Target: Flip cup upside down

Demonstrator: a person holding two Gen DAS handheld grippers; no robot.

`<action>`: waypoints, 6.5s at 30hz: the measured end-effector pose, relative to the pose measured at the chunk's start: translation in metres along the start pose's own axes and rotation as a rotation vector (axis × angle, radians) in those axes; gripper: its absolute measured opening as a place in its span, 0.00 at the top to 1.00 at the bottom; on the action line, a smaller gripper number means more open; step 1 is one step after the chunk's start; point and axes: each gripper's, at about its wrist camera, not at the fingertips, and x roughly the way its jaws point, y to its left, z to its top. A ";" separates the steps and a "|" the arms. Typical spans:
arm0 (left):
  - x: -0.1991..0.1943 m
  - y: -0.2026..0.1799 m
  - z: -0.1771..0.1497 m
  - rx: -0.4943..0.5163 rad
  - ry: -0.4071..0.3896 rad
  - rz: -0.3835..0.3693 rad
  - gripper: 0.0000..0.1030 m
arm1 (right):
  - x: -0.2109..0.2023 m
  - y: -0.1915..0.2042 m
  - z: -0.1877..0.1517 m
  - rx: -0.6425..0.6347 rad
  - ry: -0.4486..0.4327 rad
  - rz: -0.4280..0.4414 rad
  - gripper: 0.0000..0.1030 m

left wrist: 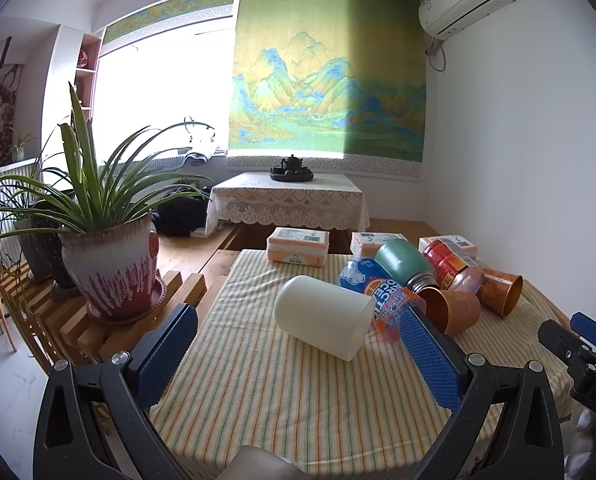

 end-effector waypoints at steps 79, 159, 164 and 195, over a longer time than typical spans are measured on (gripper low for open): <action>0.090 0.022 -0.001 0.000 0.138 0.022 0.01 | 0.278 -0.062 0.130 -0.036 0.743 0.153 0.20; 0.066 -0.004 -0.017 -0.171 0.427 -0.148 0.01 | 0.098 0.029 0.028 -0.543 0.572 0.538 0.25; 0.074 -0.024 -0.017 -0.173 0.454 -0.183 0.01 | 0.105 0.017 0.027 -0.483 0.560 0.548 0.25; 0.131 -0.114 -0.025 -0.352 0.783 -0.328 0.01 | 0.024 -0.072 0.034 -0.283 0.372 0.215 0.25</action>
